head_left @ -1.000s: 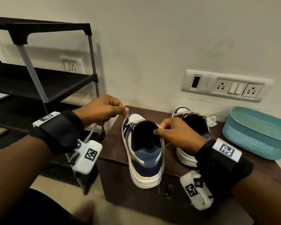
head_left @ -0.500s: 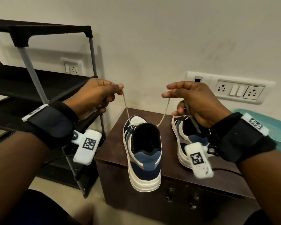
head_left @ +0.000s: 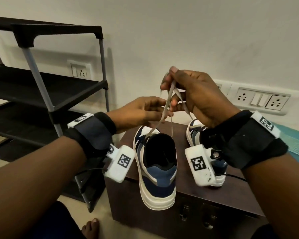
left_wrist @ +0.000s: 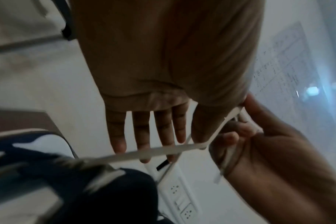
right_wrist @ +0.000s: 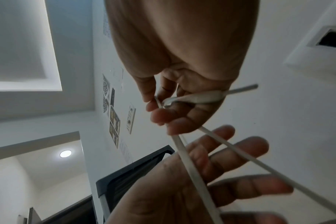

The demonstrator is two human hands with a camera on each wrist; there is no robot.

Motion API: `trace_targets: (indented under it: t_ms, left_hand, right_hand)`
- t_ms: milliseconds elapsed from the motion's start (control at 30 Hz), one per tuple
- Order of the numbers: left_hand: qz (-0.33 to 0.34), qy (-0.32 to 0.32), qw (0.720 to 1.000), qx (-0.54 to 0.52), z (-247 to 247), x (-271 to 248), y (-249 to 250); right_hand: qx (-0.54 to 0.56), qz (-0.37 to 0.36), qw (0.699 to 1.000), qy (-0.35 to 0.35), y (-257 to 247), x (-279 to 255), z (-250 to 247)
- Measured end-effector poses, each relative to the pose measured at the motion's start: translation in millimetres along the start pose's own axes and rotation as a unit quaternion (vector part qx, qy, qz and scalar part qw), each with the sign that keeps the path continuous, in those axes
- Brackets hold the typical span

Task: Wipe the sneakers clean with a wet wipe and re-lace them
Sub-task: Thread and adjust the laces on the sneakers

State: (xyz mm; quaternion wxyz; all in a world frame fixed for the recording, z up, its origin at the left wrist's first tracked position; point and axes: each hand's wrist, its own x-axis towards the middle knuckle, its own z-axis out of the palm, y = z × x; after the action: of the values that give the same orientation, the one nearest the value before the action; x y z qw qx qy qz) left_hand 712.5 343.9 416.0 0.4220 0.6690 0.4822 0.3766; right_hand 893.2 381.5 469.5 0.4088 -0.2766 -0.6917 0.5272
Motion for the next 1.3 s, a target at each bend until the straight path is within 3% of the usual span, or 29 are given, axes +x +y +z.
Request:
trace_targets:
  t_ms: [67,167,233,300,367,433,467,533,600,667,733,867,1000,1167,1233,1300]
  left_hand:
    - [0.025,0.006,0.999,-0.023,6.2,3.0,6.8]
    - [0.032,0.085,0.994,-0.067,-5.3,4.1,8.4]
    - [-0.006,0.165,0.981,-0.106,-21.9,1.2,1.2]
    - [-0.092,0.227,0.966,-0.086,-37.4,-5.0,-12.0]
    - [-0.229,0.204,0.952,0.002,-46.9,-15.2,-29.8]
    - [-0.350,0.109,0.924,0.110,-50.8,-27.2,-46.9]
    - [-0.376,0.073,0.909,0.164,-51.6,-31.2,-53.1]
    - [-0.334,0.072,0.905,0.252,-51.6,-31.4,-59.8]
    - [-0.180,0.099,0.942,0.264,-46.7,-23.5,-58.0]
    - [-0.047,0.057,0.978,0.197,-34.4,-12.5,-49.7]
    - [0.008,-0.004,0.985,0.171,-22.1,-1.1,-46.2]
    - [-0.002,-0.065,0.981,0.182,-12.0,12.4,-45.8]
    - [0.020,-0.041,0.984,0.171,-18.8,11.9,-43.4]
    - [-0.008,-0.059,0.993,0.100,-15.3,-0.2,-33.4]
    - [0.002,-0.042,0.994,0.097,-14.8,-4.4,-27.8]
    - [0.020,-0.011,0.993,0.118,-14.5,-6.1,-24.5]
  right_hand:
    - [0.015,-0.018,1.000,-0.002,-1.4,0.3,-0.5]
    - [-0.014,-0.031,0.998,0.043,-3.3,0.5,-10.2]
    - [-0.076,-0.033,0.990,0.116,2.4,3.7,-26.5]
    - [-0.173,-0.037,0.969,0.172,16.1,6.3,-43.4]
    - [-0.285,-0.026,0.941,0.181,33.4,6.3,-55.2]
    - [-0.335,-0.006,0.927,0.171,43.2,3.7,-59.5]
    - [-0.325,0.000,0.931,0.168,44.5,3.3,-59.9]
    - [-0.258,0.007,0.952,0.163,39.2,3.7,-58.7]
    - [-0.181,0.008,0.972,0.149,28.1,2.6,-55.3]
    - [-0.123,0.000,0.984,0.129,18.3,0.0,-50.5]
    - [-0.089,-0.010,0.990,0.111,12.3,-2.5,-44.2]
    - [-0.050,-0.017,0.995,0.085,8.6,-4.8,-37.3]
    - [0.005,0.003,0.995,0.100,12.7,-4.4,-43.4]
    - [0.009,0.046,0.988,0.148,29.6,4.5,-47.7]
    - [-0.022,0.069,0.983,0.171,37.4,8.3,-48.9]
    - [-0.179,0.073,0.963,0.188,44.4,10.8,-52.6]
